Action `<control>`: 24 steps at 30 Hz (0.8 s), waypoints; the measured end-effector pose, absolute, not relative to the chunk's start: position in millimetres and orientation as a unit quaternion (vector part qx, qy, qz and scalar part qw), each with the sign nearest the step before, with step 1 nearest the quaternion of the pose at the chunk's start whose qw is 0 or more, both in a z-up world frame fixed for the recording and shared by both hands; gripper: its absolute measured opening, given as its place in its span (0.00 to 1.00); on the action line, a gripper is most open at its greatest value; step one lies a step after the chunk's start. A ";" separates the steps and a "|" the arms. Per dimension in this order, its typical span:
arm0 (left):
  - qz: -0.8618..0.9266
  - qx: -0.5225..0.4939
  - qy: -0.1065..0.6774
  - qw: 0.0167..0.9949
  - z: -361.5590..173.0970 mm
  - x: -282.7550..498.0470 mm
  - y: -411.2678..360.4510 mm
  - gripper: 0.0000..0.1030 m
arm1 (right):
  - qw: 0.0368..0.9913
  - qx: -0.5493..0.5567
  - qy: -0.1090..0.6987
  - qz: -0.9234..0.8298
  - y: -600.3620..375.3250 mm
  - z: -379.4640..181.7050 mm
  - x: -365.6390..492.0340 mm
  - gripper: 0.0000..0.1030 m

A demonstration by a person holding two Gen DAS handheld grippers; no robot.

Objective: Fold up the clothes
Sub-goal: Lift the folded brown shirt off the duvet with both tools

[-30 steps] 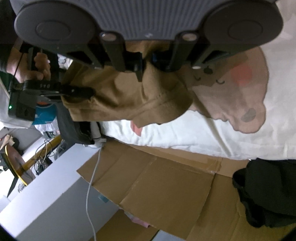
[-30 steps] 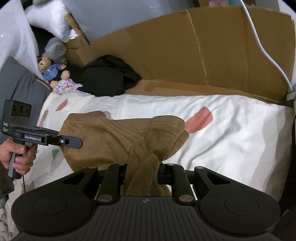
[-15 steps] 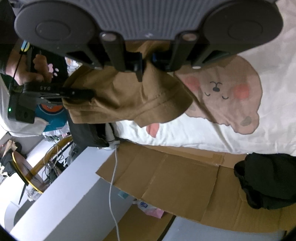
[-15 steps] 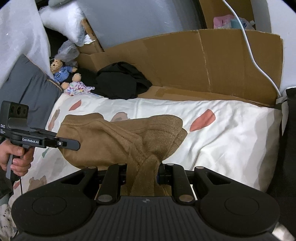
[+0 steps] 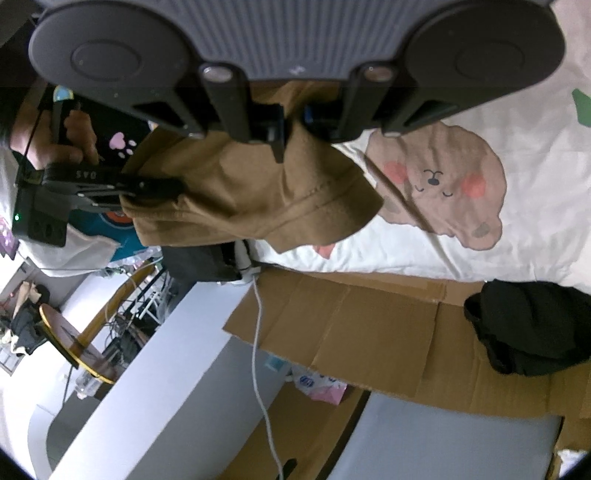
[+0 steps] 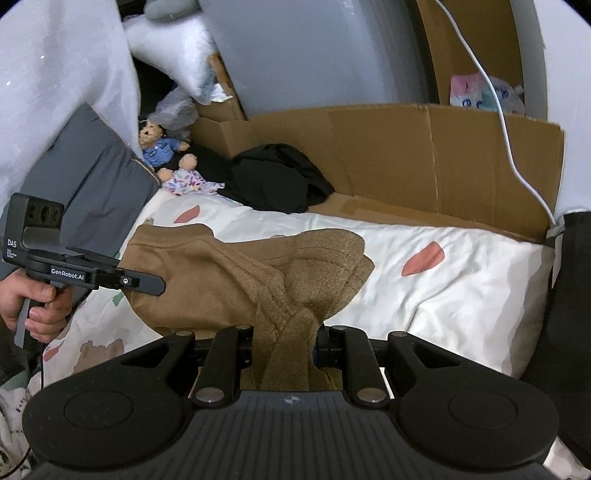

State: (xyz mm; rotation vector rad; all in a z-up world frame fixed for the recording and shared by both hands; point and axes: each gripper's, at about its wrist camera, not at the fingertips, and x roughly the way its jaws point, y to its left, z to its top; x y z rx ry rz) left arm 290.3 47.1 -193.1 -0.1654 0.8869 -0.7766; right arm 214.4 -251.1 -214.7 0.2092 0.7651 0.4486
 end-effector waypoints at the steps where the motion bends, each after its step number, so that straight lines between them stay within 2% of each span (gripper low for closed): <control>1: -0.366 -0.078 0.416 0.829 -190.9 287.6 47.7 0.09 | 0.899 0.101 0.367 0.217 -250.6 -212.1 210.8 0.19; 18: -0.376 -0.089 0.367 0.846 -142.6 239.6 68.8 0.09 | 0.919 0.067 0.318 0.221 -233.5 -162.1 159.2 0.18; 24: -0.384 -0.090 0.338 0.855 -107.8 236.6 64.9 0.08 | 0.928 0.057 0.291 0.225 -235.1 -131.4 151.1 0.18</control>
